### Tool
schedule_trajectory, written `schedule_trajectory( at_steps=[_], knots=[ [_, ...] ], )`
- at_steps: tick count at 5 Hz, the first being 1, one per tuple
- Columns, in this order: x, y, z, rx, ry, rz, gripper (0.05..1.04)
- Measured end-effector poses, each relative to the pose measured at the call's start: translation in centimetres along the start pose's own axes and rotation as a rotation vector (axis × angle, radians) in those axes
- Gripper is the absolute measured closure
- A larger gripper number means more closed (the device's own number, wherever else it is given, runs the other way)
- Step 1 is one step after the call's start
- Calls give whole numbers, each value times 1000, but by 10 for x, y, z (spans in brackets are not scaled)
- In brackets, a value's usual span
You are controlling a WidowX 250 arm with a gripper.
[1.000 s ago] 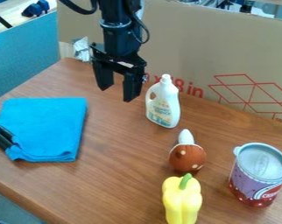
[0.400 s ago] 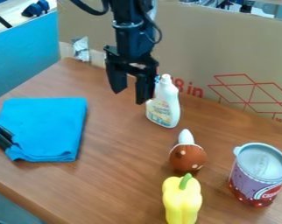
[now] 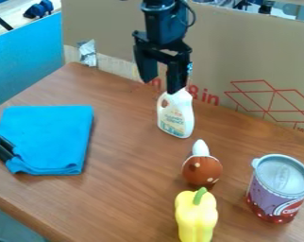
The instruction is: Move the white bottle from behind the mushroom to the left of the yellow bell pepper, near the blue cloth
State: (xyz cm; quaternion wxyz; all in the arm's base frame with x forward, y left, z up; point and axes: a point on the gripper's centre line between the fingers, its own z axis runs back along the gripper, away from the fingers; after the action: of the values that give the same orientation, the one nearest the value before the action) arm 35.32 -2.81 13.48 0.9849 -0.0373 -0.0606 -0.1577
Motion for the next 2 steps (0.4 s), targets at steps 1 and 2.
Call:
schedule_trajectory(
  at_steps=[1,2],
  knots=[
    [10,0,-1,-3,-4,-2,82],
    [15,-2,-12,-8,15,-8,82]
  ],
)
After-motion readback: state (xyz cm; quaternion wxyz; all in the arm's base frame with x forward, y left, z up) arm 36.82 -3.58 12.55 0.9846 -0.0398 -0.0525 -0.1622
